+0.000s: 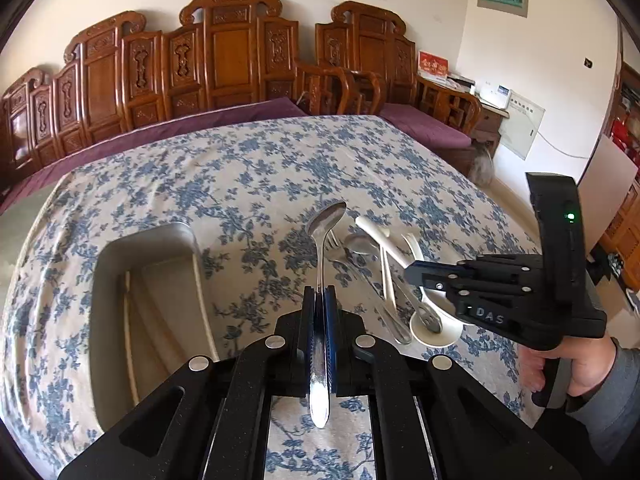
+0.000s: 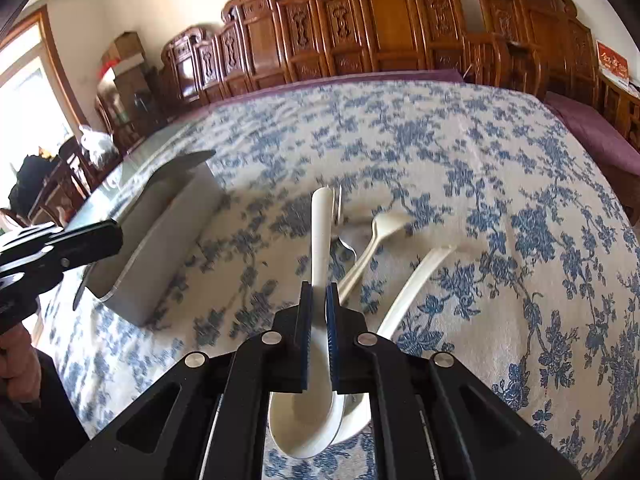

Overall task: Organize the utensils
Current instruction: 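Grasp a metal spoon with the left tool while the right tool grasps a white plastic spoon, then lower the metal spoon into the grey tray with the left tool while the right tool carries its spoon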

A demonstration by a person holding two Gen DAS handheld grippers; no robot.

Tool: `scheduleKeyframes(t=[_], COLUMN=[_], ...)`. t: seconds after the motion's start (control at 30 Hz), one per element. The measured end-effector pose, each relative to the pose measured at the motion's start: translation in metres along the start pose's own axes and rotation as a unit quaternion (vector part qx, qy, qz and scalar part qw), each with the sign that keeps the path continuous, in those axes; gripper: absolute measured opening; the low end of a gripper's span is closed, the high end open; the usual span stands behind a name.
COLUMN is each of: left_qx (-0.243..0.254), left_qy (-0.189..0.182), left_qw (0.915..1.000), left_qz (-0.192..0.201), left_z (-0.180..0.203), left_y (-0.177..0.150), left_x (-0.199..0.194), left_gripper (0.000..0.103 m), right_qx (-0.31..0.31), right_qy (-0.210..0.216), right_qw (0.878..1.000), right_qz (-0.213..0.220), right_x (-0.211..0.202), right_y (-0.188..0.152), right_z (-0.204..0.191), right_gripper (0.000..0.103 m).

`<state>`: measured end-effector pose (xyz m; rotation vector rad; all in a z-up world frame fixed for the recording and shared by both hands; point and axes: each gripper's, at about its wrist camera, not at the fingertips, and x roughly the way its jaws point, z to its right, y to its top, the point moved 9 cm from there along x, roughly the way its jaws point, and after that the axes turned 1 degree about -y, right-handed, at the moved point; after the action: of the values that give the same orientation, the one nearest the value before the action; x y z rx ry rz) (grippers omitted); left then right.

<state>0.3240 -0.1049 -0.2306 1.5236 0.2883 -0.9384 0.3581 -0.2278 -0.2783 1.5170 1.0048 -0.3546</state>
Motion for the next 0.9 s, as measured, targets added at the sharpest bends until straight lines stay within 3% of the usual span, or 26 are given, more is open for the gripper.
scheduleKeyframes(t=[0.27,0.53,0.9], left_qx=[-0.027,-0.055,-0.091], left_qy=[0.029,0.079,0.114], left_qw=[0.9992,0.9953,0.987], left_qz=[0.008,0.003,-0.068], left_z=[-0.039,-0.088,-0.138], left_y=[-0.002,-0.009,-0.038], left_x=[-0.019,-0.021,0.015], left_gripper=[0.004,0.004,0.004], right_qx=[-0.015,-0.045,-0.043], right_qy=[0.02,0.031,0.041], right_qw=[0.999,0.998,0.998], right_qz=[0.025,0.015,0.023], right_x=[-0.006,0.002,-0.002], right_y=[0.009,0.002,0.005], right_z=[-0.033,-0.059,-0.063], right_gripper=[0.008,0.008,0.008])
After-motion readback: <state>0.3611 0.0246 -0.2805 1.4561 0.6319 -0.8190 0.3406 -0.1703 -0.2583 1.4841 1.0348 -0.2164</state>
